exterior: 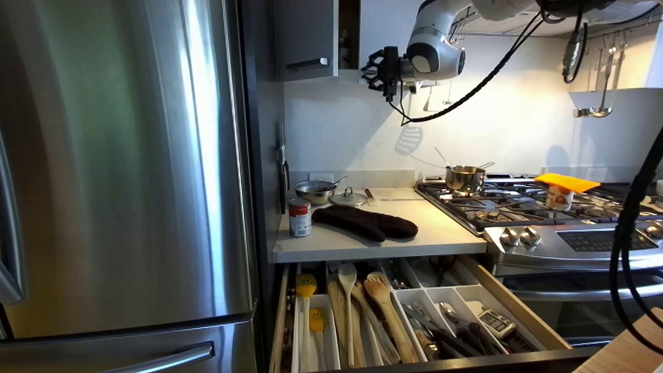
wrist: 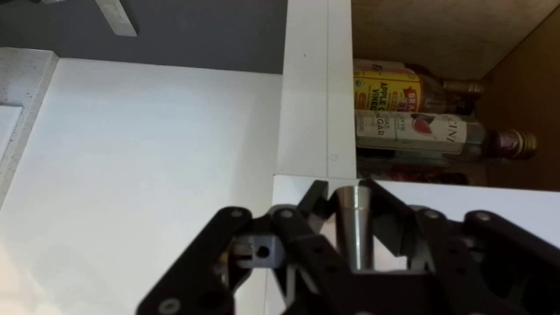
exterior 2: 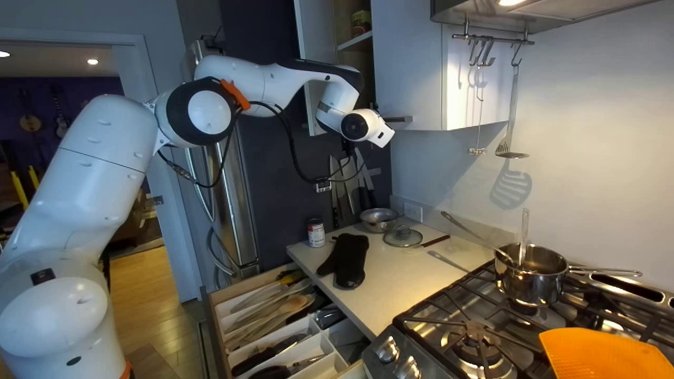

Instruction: Open the cabinet's right door completely

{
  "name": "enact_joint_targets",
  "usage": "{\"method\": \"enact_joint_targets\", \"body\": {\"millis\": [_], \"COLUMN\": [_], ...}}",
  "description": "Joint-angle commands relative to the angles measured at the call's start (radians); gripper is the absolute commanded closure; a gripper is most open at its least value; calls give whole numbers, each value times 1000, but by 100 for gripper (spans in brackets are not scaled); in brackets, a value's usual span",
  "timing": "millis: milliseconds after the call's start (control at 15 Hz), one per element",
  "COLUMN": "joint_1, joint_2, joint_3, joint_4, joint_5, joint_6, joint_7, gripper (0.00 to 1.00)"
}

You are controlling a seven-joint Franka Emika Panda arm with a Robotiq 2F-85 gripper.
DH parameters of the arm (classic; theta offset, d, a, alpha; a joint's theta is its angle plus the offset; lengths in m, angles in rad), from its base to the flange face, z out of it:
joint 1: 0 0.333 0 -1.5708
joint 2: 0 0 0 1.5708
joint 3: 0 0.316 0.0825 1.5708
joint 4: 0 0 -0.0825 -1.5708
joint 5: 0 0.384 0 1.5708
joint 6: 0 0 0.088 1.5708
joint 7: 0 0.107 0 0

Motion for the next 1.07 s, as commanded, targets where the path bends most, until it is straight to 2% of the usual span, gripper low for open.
{"method": "enact_joint_targets", "body": {"millis": [0,200,267,467,600,667,1000], "joint_1": [-12,-14,-14,-17,-20,-22,-26], "joint_2": [-3,-15,-22,-52,-74,-84,-117], "joint_3": [-12,-13,-14,-16,-16,-18,-21], "joint_4": [1,-12,-20,-54,-82,-96,-148], "joint_5": [-32,-51,-61,-105,-146,-168,-267], "joint_6": [15,10,9,-2,-17,-20,-52], "joint_7": [52,75,83,125,170,194,298], "gripper": [72,54,44,30,35,34,40]}}
